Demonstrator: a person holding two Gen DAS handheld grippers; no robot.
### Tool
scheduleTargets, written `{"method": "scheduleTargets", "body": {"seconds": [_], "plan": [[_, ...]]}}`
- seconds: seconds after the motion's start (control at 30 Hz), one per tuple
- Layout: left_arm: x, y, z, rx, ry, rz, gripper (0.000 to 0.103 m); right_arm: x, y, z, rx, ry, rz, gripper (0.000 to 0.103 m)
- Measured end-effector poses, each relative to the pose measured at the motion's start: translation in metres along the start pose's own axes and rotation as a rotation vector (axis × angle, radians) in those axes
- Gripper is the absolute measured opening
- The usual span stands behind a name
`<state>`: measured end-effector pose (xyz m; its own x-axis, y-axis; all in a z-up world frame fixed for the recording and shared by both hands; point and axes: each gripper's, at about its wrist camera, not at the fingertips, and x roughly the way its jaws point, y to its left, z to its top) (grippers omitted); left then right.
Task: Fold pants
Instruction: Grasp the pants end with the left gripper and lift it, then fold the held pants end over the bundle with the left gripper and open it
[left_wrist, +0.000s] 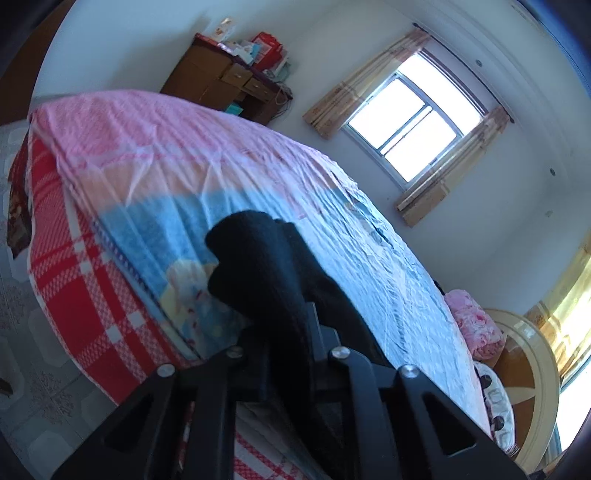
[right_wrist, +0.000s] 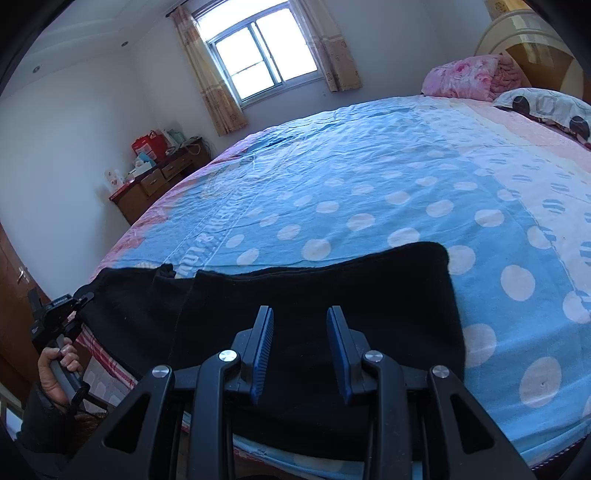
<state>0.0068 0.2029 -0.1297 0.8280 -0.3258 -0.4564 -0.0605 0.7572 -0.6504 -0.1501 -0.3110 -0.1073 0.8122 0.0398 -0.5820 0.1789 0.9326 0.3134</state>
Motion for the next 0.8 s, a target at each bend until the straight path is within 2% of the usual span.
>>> {"method": "scheduleTargets", "body": {"seconds": [0.07,0.17,0.27,0.4,0.5,0.6,0.63,0.73,0.8], "plan": [[-0.006,-0.012,0.003,0.031,-0.005,-0.002,0.014,-0.007,-0.006,0.004,0.031,-0.025,0.008,0.032],[-0.014,-0.049,0.005,0.154,-0.013,-0.039,0.014,-0.015,-0.010,0.009,0.040,-0.051,0.023,0.032],[-0.025,-0.100,0.001,0.310,-0.021,-0.144,0.014,-0.013,-0.010,0.008,0.038,-0.037,0.031,0.032],[-0.035,-0.171,-0.024,0.533,0.001,-0.277,0.013,-0.014,-0.020,0.009,0.081,-0.037,0.042,0.032],[-0.033,-0.228,-0.061,0.677,0.065,-0.422,0.013,-0.024,-0.034,0.014,0.121,-0.060,0.043,0.032],[-0.027,-0.271,-0.100,0.785,0.137,-0.525,0.013,-0.038,-0.051,0.018,0.158,-0.095,0.022,0.032],[-0.025,-0.282,-0.108,0.805,0.151,-0.542,0.013,-0.043,-0.056,0.019,0.166,-0.107,0.010,0.032],[-0.015,-0.313,-0.159,0.909,0.235,-0.599,0.013,-0.059,-0.073,0.019,0.203,-0.142,-0.016,0.032],[-0.006,-0.323,-0.188,0.972,0.276,-0.590,0.013,-0.067,-0.086,0.016,0.233,-0.161,-0.032,0.032]]}}
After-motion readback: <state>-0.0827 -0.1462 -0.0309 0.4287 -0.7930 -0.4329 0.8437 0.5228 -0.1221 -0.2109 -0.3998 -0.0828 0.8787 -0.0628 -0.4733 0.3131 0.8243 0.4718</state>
